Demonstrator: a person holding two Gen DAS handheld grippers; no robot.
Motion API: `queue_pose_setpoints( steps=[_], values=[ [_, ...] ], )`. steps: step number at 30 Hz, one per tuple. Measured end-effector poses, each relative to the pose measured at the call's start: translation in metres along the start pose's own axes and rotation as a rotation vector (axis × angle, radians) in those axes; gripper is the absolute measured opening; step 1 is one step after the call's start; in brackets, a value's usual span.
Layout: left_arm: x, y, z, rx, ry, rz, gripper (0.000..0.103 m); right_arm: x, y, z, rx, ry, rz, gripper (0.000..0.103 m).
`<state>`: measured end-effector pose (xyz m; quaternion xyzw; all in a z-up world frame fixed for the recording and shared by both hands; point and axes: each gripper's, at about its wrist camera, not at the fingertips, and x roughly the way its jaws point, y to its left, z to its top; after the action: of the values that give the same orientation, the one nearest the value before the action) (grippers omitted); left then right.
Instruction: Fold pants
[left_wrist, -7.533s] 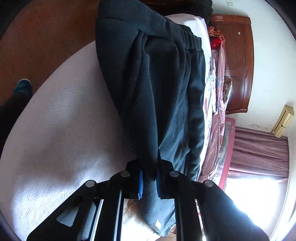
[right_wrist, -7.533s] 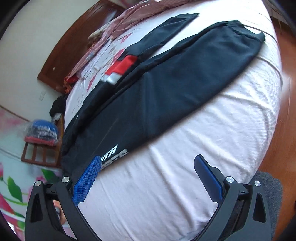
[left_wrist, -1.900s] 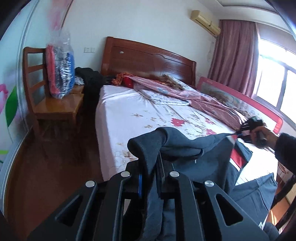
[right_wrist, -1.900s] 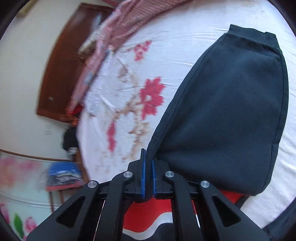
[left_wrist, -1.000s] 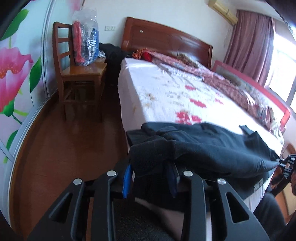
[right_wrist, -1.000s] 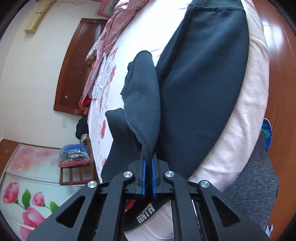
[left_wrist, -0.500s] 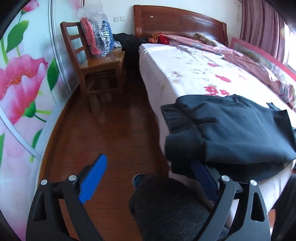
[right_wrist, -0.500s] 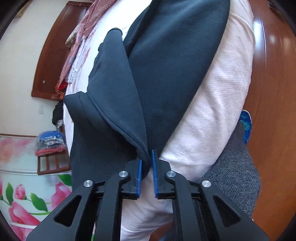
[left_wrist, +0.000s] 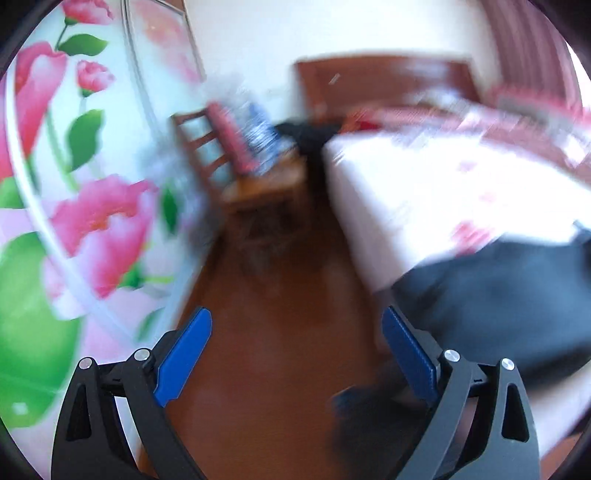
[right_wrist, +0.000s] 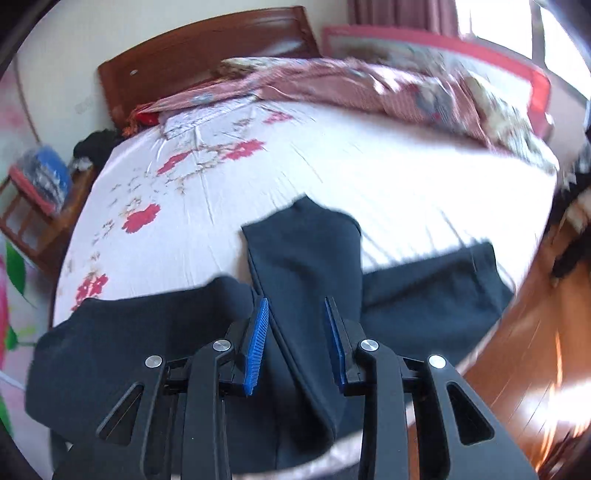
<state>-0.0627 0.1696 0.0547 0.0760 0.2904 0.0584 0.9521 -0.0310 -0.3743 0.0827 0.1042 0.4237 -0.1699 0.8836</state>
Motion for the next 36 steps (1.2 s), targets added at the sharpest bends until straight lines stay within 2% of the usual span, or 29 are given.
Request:
queue_pose_setpoints(
  steps=[1, 2, 3, 4, 7, 9, 10, 12, 15, 16, 18, 20, 23, 25, 28, 30, 32, 34, 36],
  values=[
    [-0.006, -0.014, 0.011, -0.011, -0.024, -0.051, 0.101, 0.019, 0.019, 0.017, -0.070, 0.007, -0.015, 0.038],
    [-0.013, -0.034, 0.025, -0.031, -0.048, -0.140, 0.101, 0.039, 0.033, 0.031, -0.122, 0.029, -0.030, 0.041],
    [-0.017, -0.047, 0.034, -0.046, -0.055, -0.203, 0.101, 0.061, 0.045, 0.042, -0.153, 0.058, -0.041, 0.042],
    [-0.022, -0.065, 0.044, -0.074, -0.061, -0.289, 0.101, 0.088, 0.059, 0.047, -0.215, 0.128, -0.049, 0.042],
    [-0.027, -0.102, 0.059, -0.139, -0.043, -0.498, 0.101, 0.144, 0.083, 0.048, -0.319, 0.239, -0.111, 0.042],
    [-0.030, -0.128, 0.059, -0.162, -0.018, -0.621, 0.101, 0.166, 0.082, 0.046, -0.321, 0.276, -0.168, 0.042],
    [-0.031, -0.138, 0.058, -0.156, -0.011, -0.654, 0.101, 0.177, 0.079, 0.044, -0.325, 0.309, -0.181, 0.042],
    [-0.036, -0.157, 0.052, -0.125, 0.009, -0.694, 0.101, 0.193, 0.071, 0.041, -0.307, 0.344, -0.204, 0.040],
    [-0.042, -0.174, 0.041, -0.082, 0.045, -0.710, 0.101, 0.190, 0.054, 0.044, -0.206, 0.338, -0.120, 0.010],
    [-0.039, -0.173, 0.041, -0.073, 0.059, -0.720, 0.101, 0.186, 0.050, 0.047, -0.195, 0.318, -0.114, 0.005],
    [-0.035, -0.174, 0.035, -0.078, 0.100, -0.709, 0.101, 0.169, 0.040, 0.056, -0.143, 0.266, -0.081, 0.005],
    [-0.030, -0.172, 0.031, -0.095, 0.147, -0.744, 0.101, 0.141, 0.024, 0.065, -0.056, 0.203, -0.030, 0.005],
    [-0.028, -0.181, 0.028, -0.084, 0.173, -0.750, 0.101, 0.084, -0.029, 0.072, 0.130, 0.087, 0.062, 0.005],
    [-0.029, -0.184, 0.031, -0.064, 0.174, -0.737, 0.101, 0.045, -0.078, 0.066, 0.271, 0.011, 0.114, 0.005],
    [-0.030, -0.189, 0.035, -0.053, 0.172, -0.732, 0.101, 0.002, -0.156, 0.038, 0.447, -0.093, 0.132, 0.005],
    [-0.029, -0.195, 0.036, -0.042, 0.186, -0.730, 0.101, -0.009, -0.198, 0.012, 0.511, -0.146, 0.111, 0.005],
    [-0.028, -0.204, 0.036, -0.020, 0.204, -0.728, 0.101, 0.005, -0.239, -0.020, 0.591, -0.100, 0.022, 0.005],
    [-0.031, -0.212, 0.035, 0.001, 0.216, -0.735, 0.101, 0.033, -0.274, -0.062, 0.718, -0.051, 0.041, 0.005],
    [-0.035, -0.222, 0.035, 0.038, 0.218, -0.732, 0.101, 0.061, -0.291, -0.096, 0.795, 0.017, -0.006, 0.005]
  ],
)
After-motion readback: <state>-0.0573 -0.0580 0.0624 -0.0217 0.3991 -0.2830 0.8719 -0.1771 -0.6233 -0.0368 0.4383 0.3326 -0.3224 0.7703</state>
